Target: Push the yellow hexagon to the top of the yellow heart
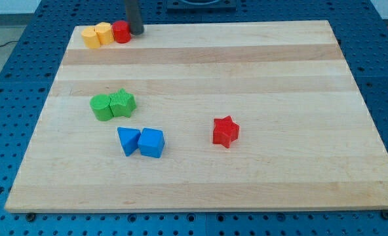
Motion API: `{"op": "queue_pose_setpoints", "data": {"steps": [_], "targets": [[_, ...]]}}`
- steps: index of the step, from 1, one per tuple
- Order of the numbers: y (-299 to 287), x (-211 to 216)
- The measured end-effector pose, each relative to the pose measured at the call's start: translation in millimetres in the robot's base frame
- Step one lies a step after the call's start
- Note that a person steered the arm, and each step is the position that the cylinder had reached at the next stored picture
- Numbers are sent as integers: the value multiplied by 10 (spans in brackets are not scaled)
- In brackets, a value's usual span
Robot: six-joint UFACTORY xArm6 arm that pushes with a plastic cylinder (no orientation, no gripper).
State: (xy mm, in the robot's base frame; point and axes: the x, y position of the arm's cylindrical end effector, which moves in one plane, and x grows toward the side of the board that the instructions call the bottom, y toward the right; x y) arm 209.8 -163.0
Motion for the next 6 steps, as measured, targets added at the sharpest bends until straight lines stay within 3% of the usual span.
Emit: {"op": "queue_pose_setpoints", "data": {"steps": [1,3,4,6], "targets": [[-219,16],[50,450],[-195,577],[-753,413]]}}
